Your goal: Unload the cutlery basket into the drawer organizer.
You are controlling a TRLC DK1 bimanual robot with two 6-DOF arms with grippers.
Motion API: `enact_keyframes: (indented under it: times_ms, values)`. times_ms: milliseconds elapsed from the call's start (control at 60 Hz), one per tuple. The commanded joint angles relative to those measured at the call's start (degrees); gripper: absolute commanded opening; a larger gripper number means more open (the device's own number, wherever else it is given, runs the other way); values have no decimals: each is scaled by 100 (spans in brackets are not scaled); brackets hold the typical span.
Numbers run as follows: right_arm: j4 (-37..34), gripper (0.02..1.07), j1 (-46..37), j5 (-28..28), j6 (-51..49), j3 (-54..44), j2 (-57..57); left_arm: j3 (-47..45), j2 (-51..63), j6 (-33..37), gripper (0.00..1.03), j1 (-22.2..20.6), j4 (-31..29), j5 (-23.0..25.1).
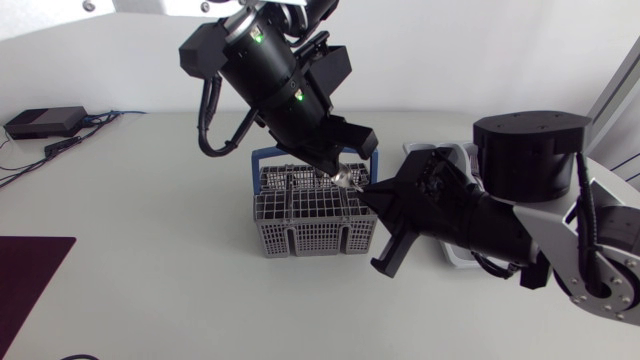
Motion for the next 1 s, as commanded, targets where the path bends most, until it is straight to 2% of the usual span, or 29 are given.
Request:
enact_keyframes:
  times_ms: [0, 67, 117, 150, 217, 367, 467, 600, 683, 850, 983]
  values:
    - [-155, 8, 49, -141, 18, 75, -80, 168, 39, -119, 49, -56, 87, 35]
    - [-251, 8, 49, -193, -8, 57, -168, 238, 39, -119, 67, -30, 87, 35]
    - [-357, 8, 32, -281, -34, 57, -221, 291, 39, -119, 75, -13, 78, 35]
    - [-410, 8, 23, -316, -78, 22, -274, 343, 39, -119, 86, 31, 78, 35]
    - [-559, 8, -12, -378, -166, -22, -388, 396, 21, -119, 96, 84, 78, 35]
    - [-981, 8, -381, -809, -465, -172, -748, 379, -67, -75, 98, 198, 105, 26]
    - [-1324, 8, -900, -1336, -729, -303, -1030, 203, -234, -5, 98, 348, 219, -18]
    - [-1877, 8, -1849, -2127, -1335, -497, -1425, -298, -515, 127, 98, 497, 527, -334]
    - [-2343, 8, -2719, -2821, -1942, -523, -1452, -755, -761, 215, 98, 532, 878, -686]
    - [-3037, 8, -3871, -3560, -3119, -567, -1267, -1537, -1139, 311, 98, 550, 1458, -1178]
    - [-3371, 8, -4503, -3841, -3972, -576, -898, -2047, -1306, 311, 98, 682, 1792, -1327]
